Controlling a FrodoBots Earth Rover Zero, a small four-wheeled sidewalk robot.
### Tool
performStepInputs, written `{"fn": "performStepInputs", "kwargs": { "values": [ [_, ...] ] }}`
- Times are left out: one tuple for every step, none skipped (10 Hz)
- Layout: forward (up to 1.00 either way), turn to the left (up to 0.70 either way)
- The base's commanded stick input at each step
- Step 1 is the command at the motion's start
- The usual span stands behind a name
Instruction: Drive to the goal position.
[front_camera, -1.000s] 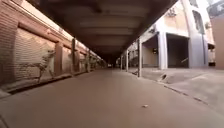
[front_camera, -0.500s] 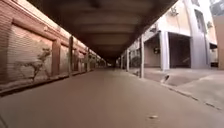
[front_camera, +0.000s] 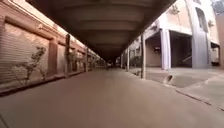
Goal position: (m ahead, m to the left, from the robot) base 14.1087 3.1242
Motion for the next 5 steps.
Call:
{"fn": "performStepInputs", "kwargs": {
  "values": [
    [0.7, 0.0],
    [0.7, 0.0],
    [0.7, 0.0],
    [0.7, 0.0],
    [0.7, 0.0]
  ]
}}
